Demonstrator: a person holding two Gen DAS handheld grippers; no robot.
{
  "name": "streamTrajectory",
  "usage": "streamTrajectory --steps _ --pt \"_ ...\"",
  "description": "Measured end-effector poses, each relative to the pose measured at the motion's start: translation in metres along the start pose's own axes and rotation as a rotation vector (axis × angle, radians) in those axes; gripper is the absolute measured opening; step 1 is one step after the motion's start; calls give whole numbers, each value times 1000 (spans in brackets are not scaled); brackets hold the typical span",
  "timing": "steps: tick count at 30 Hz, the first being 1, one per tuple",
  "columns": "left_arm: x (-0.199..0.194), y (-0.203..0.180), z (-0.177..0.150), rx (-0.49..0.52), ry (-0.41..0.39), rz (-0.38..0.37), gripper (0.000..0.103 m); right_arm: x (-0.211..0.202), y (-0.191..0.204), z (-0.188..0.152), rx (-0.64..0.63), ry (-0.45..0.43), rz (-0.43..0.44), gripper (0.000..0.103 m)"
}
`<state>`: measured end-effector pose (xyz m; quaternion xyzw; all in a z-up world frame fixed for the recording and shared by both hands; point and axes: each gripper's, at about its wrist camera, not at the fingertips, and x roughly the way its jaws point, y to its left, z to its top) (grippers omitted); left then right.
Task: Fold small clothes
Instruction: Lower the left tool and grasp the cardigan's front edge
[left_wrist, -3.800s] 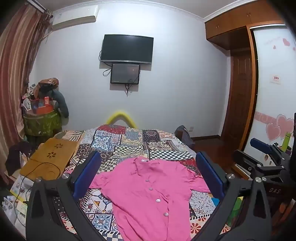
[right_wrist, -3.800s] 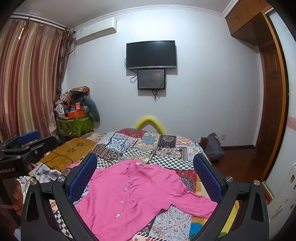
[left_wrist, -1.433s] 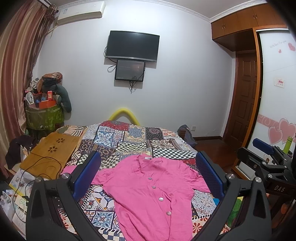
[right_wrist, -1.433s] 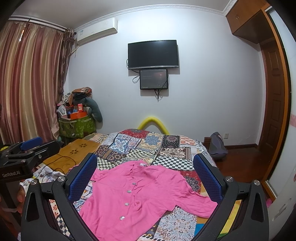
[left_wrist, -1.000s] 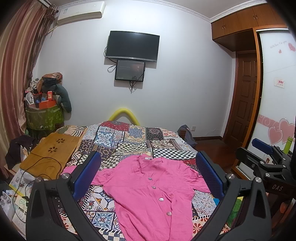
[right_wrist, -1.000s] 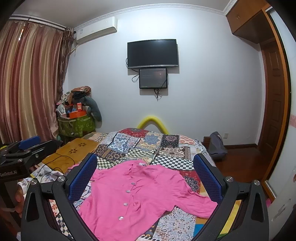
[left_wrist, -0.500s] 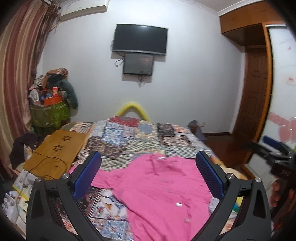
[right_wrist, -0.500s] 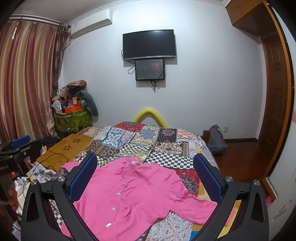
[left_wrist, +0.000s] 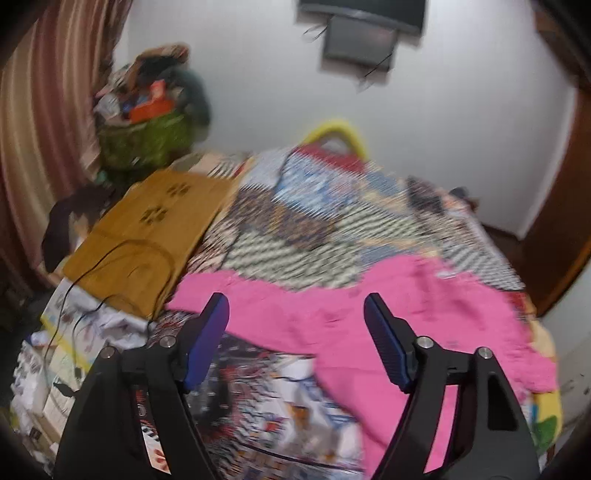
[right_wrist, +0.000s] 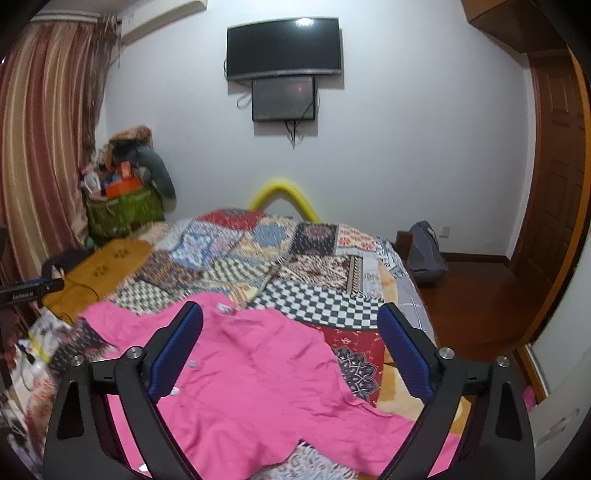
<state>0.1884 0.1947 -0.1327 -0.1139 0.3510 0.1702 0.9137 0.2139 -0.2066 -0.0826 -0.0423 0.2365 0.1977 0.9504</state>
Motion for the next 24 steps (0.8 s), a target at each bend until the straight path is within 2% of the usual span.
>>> streamTrajectory --steps 4,10,19,21,22,23,24 --pt "51 30 -9 -28 84 90 68 32 -4 -8 -28 92 19 81" --pt "123 78 -20 -117 228 159 64 79 -13 -21 -17 220 57 81" --pt "189 124 -11 -244 308 158 63 125 -19 -35 14 328 99 81" --pt "199 125 -10 -245 319 156 46 132 -17 -36 10 339 105 81" --pt "202 123 -9 -236 328 160 24 135 -17 -38 8 345 108 81" --pt "204 122 -8 -237 334 142 11 137 -18 -39 7 352 110 81" --pt "205 122 -8 -243 333 116 11 139 -18 -40 6 357 112 81"
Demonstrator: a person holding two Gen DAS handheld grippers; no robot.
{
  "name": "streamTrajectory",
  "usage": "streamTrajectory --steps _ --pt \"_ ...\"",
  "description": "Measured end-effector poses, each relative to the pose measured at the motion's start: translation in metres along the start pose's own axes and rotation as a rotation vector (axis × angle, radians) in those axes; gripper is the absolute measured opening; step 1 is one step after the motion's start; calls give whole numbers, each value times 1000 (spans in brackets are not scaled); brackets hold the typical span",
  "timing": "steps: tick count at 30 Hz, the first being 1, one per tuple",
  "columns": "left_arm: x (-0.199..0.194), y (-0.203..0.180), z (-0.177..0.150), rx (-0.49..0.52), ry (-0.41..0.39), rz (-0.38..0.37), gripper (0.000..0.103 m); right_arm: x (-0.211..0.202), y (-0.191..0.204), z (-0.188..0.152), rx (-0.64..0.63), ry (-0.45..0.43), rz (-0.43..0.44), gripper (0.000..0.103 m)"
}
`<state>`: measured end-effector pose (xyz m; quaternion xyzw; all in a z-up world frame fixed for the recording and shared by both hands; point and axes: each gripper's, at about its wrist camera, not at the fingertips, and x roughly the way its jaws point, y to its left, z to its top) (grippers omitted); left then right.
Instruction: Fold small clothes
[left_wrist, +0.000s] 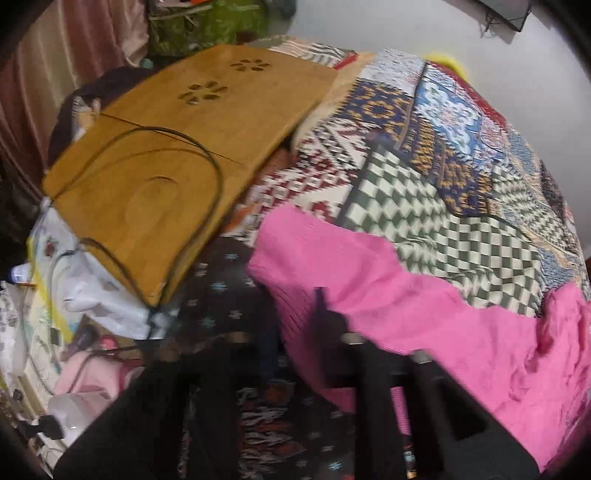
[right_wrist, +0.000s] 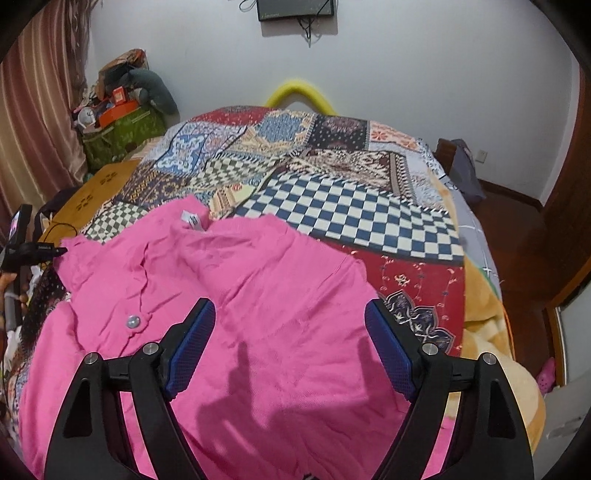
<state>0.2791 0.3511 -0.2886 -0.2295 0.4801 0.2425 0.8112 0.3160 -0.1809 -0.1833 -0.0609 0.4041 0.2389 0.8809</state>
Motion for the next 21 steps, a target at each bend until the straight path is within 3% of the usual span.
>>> streamTrajectory --steps 5,10,14,18,21 --pt "-19 -21 3 53 -59 -23 9 10 1 0 -10 24 12 81" --pt "-75 -66 12 134 -156 -167 9 5 0 1 -10 14 2 81" --pt "-132 -126 11 262 -237 -295 9 -1 2 1 -10 2 12 81" --pt "-165 -191 -12 412 -249 -402 9 -8 6 4 -32 -13 22 81" --pt "-170 -229 -36 506 -231 -443 9 -14 9 6 -44 -31 31 81"
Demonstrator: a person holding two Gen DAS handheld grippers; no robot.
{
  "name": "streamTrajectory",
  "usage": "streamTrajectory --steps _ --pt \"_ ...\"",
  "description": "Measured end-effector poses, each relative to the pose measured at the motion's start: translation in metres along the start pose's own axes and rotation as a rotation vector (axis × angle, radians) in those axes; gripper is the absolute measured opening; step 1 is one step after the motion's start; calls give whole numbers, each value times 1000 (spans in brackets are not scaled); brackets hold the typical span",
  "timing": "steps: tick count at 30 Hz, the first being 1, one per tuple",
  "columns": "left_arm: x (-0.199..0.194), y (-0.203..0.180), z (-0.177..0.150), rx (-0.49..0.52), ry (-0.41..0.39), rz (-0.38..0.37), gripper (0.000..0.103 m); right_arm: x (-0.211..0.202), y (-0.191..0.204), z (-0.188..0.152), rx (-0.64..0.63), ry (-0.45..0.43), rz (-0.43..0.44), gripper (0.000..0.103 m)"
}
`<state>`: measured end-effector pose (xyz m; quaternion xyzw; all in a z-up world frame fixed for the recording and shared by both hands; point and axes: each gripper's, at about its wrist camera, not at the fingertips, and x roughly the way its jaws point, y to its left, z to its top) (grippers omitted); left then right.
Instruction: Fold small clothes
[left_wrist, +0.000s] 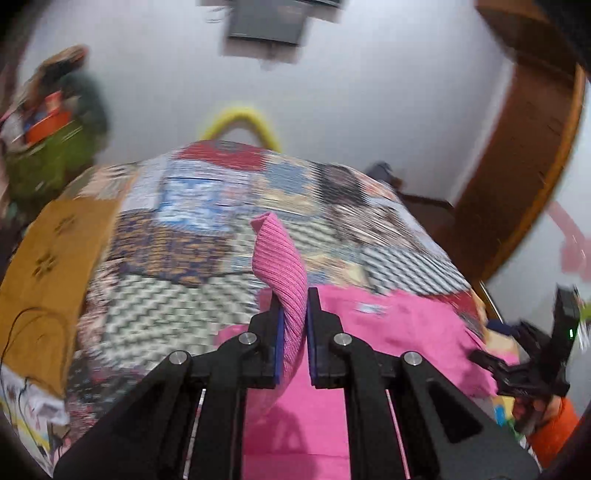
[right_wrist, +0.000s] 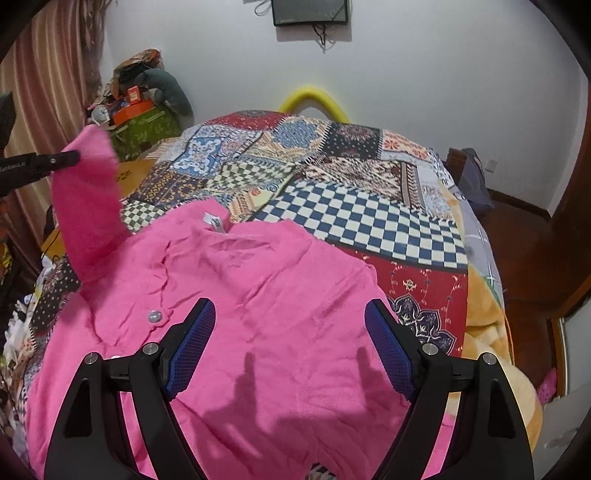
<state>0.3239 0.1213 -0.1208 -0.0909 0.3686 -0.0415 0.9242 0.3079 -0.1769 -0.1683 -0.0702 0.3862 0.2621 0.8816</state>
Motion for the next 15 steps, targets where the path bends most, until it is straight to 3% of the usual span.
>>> streamTrajectory --steps 4,10,12,14,15 --pt "31 -48 -20 95 79 -17 9 -3 2 1 0 -11 19 81" --pt "67 -66 -51 97 210 -65 10 -4 9 -2 -15 -4 52 81" --pt "71 -68 -59 91 260 -77 20 -2 11 -3 -24 2 56 81" --pt "68 -64 -64 76 276 -84 43 1 11 -4 -27 11 61 81" --pt "66 -65 -65 69 270 -81 48 4 11 -5 -27 15 63 81"
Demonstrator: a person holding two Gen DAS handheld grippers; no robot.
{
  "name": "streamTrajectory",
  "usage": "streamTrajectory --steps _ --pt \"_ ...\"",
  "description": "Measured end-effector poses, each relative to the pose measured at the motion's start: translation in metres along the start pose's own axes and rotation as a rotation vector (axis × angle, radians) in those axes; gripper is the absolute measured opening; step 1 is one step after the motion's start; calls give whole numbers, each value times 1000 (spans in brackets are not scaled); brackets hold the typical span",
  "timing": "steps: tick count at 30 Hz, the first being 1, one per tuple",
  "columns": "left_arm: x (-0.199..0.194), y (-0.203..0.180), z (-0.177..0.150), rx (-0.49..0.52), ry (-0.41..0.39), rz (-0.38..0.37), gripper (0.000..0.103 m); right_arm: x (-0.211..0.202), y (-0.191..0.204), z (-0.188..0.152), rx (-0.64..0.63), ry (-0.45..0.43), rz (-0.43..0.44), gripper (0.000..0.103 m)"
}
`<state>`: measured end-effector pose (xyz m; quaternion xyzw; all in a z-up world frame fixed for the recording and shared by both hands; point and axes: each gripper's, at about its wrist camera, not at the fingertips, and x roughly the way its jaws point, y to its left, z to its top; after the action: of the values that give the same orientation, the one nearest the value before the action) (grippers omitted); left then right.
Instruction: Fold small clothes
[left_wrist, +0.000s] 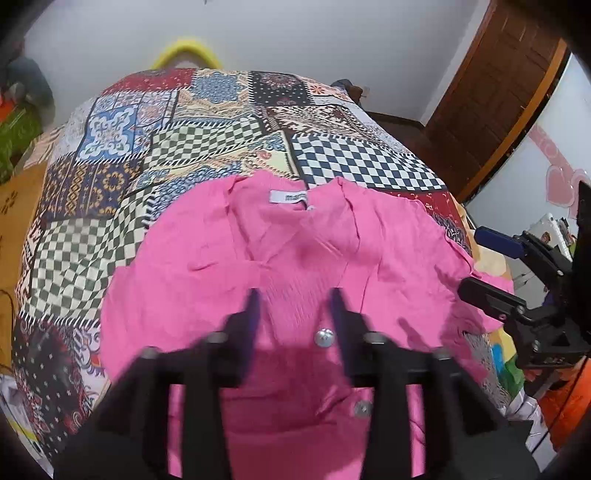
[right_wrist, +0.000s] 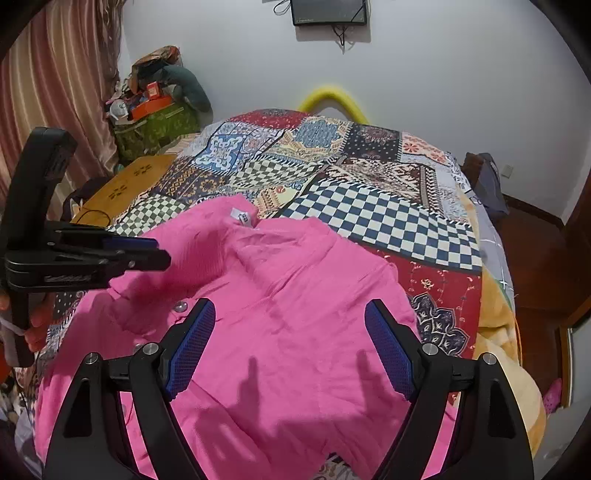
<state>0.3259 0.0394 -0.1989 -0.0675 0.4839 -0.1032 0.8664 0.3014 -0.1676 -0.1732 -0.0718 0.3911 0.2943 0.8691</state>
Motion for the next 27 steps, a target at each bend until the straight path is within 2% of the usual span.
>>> streamTrajectory --steps 2,3,5,7,12,14,17,19,21,22,23,24,25,26,27 --pt "-11 8 0 -9 -28 17 51 3 -1 0 4 4 -2 81" --pt "-19 16 0 -14 -47 45 52 5 -2 0 5 8 -5 81" --pt "-25 33 4 -27 -72 98 62 6 -4 0 6 12 -16 81" --pt "-29 59 5 -57 -88 165 64 8 -8 0 8 19 -29 81" --pt "-5 138 5 -238 -7 212 64 16 -29 -4 24 47 -89 81" --pt "10 159 1 -292 21 218 64 20 -41 -7 50 62 -118 81" --pt "34 179 -2 -369 93 157 64 28 -61 -11 113 78 -154 81" --pt "43 180 -3 -392 101 104 64 33 -72 -12 149 94 -154 81" --pt "47 172 -1 -372 89 84 62 39 -80 -14 172 107 -155 81" --pt "49 167 1 -361 84 74 53 41 -80 -14 176 110 -152 81" --pt "50 162 3 -352 82 62 37 44 -82 -14 179 114 -146 80" --pt "52 157 5 -338 81 39 29 46 -81 -14 179 114 -143 80" --pt "54 156 8 -330 78 29 14 48 -80 -12 173 110 -146 75" --pt "52 152 9 -320 72 16 9 50 -78 -10 157 102 -153 67" --pt "54 152 12 -317 64 7 8 51 -77 -8 145 100 -155 63"
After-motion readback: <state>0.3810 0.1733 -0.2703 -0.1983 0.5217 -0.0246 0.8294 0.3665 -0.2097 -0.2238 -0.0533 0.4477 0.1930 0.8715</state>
